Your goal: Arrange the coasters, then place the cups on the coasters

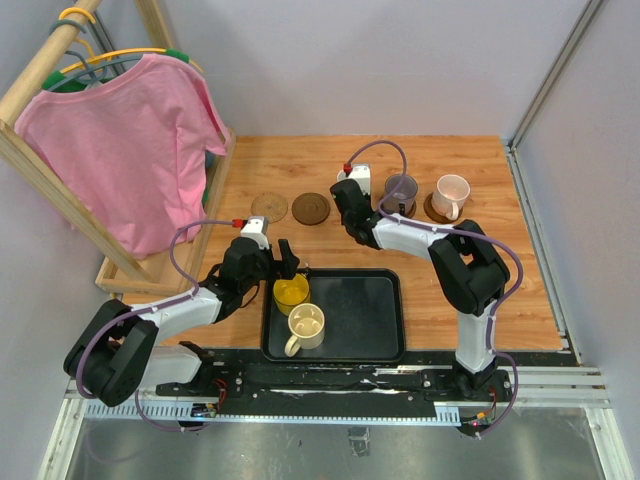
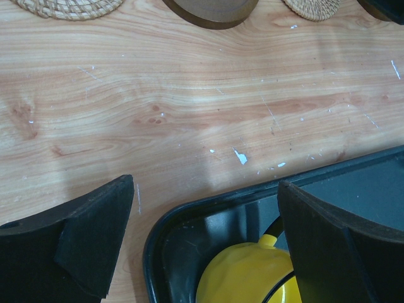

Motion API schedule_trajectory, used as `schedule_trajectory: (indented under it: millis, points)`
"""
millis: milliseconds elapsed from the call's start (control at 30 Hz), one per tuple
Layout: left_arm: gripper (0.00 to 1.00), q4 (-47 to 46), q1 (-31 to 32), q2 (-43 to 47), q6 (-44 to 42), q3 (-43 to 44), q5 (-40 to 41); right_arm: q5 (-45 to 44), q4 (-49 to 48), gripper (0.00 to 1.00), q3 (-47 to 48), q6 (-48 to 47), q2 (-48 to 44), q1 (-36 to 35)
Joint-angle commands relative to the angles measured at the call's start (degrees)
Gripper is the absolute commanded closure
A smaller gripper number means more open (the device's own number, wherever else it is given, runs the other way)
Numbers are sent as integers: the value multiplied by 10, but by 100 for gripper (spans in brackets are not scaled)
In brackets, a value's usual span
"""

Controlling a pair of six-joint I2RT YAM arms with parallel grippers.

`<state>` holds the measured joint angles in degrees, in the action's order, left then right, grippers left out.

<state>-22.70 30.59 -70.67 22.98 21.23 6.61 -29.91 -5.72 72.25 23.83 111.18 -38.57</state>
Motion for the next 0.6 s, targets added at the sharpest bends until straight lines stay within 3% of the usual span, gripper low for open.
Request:
schedule_trajectory:
  millis: [0, 400, 567]
  points:
    - [0, -8, 5, -4, -1, 7, 6, -15, -40, 99, -5, 13, -7, 6]
    - [0, -5, 6, 0, 2, 5, 6, -10, -40, 99, -24, 27, -3, 6]
    - [0, -4, 5, 1, 3, 4, 6, -4, -40, 80, -38, 38, -11, 5]
